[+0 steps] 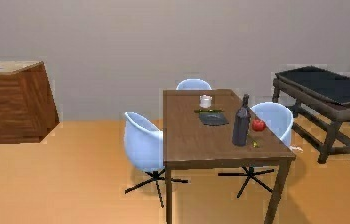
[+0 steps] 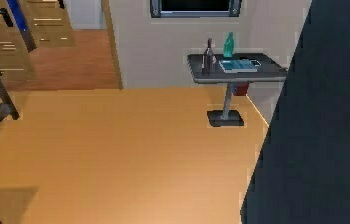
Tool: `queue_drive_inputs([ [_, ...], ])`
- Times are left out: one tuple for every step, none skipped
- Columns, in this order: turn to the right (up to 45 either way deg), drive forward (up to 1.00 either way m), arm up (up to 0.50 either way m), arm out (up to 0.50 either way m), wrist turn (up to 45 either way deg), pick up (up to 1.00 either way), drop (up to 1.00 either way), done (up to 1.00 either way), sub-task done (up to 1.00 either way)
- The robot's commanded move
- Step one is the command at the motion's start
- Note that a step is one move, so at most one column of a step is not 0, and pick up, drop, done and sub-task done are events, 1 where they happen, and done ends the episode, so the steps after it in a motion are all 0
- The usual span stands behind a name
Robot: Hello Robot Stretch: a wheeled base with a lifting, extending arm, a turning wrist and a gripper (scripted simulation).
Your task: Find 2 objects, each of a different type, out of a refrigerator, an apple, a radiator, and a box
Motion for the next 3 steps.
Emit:
queue_drive_inputs([
  [-45.0, 0.00, 0.00, 0.00, 0.0, 0.00, 0.00, 0.00, 0.00],
  [-15.0, 0.00, 0.00, 0.00, 0.0, 0.00, 0.00, 0.00, 0.00],
  [0.0, 1.00, 0.00, 0.00, 0.0, 0.00, 0.00, 0.00, 0.00],
])
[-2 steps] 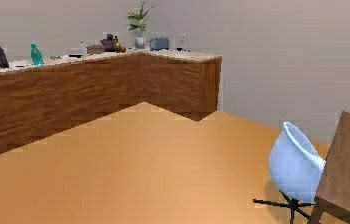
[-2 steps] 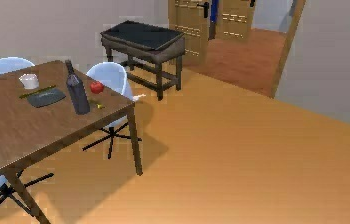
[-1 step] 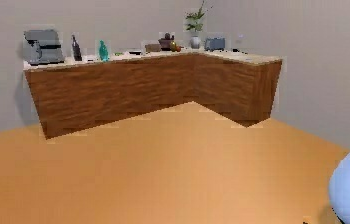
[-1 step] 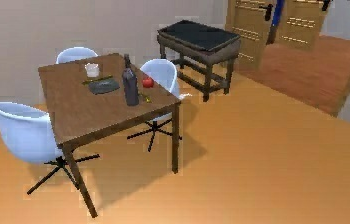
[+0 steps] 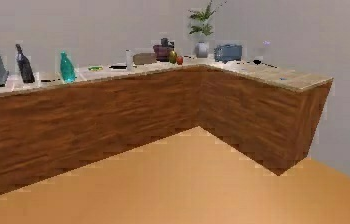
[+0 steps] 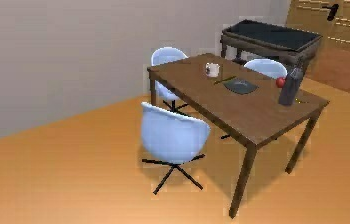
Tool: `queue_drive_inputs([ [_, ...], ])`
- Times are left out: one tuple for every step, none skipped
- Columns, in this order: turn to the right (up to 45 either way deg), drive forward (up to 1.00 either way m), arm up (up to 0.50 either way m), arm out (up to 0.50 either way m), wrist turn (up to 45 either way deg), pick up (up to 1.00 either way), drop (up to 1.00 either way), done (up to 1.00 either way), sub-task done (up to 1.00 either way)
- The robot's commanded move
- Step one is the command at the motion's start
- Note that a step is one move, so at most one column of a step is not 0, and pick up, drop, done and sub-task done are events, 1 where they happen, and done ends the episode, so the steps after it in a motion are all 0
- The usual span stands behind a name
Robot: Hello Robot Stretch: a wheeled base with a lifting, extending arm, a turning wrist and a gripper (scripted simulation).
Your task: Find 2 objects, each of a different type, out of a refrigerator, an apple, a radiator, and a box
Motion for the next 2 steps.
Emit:
queue_drive_inputs([
  [0.0, 1.00, 0.00, 0.00, 0.0, 0.00, 0.00, 0.00, 0.00],
  [-6.0, 0.00, 0.00, 0.00, 0.0, 0.00, 0.00, 0.00, 0.00],
])
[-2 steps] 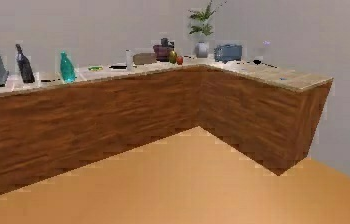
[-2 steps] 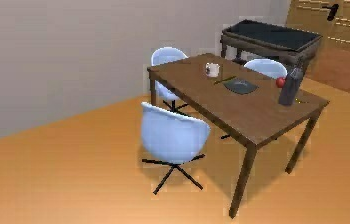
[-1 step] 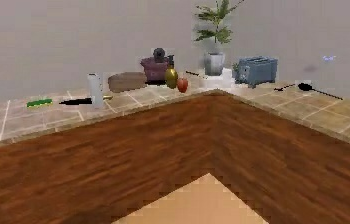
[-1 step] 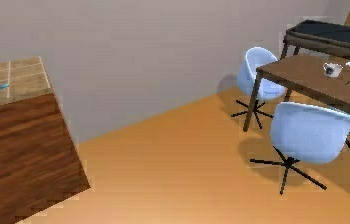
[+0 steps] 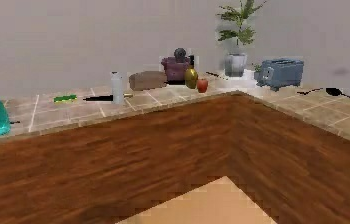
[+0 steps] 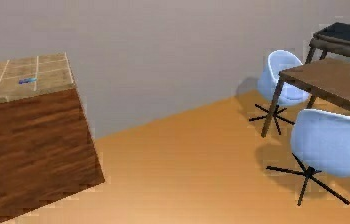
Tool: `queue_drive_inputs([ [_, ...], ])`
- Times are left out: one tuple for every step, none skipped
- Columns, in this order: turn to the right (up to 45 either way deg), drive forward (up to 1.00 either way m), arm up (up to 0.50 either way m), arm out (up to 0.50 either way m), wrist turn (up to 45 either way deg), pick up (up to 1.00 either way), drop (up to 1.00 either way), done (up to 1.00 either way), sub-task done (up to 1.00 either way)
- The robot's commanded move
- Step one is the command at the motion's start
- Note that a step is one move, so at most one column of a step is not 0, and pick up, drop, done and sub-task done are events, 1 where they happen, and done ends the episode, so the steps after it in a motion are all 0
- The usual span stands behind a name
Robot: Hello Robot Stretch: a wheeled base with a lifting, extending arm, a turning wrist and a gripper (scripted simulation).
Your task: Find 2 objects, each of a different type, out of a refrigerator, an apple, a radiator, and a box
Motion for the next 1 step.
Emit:
queue_drive_inputs([
  [0.0, 0.55, 0.00, 0.00, 0.0, 0.00, 0.00, 0.00, 0.00],
])
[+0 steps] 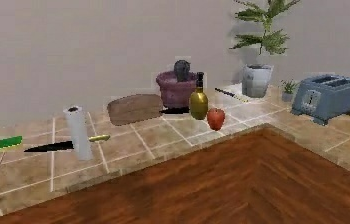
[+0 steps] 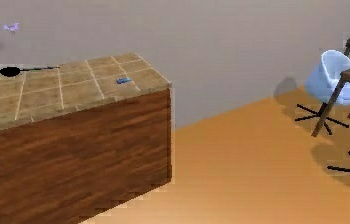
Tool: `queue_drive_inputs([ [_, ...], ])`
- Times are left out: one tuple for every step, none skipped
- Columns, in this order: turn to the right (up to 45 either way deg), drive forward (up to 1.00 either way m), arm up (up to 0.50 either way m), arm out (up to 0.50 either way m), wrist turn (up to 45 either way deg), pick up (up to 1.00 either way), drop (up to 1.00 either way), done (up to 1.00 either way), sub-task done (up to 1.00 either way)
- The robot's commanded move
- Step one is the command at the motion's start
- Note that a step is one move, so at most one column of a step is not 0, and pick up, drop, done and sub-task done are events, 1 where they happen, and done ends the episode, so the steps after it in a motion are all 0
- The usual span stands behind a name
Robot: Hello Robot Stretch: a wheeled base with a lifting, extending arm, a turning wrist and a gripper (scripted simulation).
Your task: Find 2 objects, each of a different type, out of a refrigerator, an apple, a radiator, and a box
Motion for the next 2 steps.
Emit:
queue_drive_inputs([
  [12.0, 0.00, 0.00, 0.00, 0.0, 0.00, 0.00, 0.00, 0.00],
  [0.0, 0.00, 0.00, 0.00, 0.0, 0.00, 0.00, 1.00, 0.00],
])
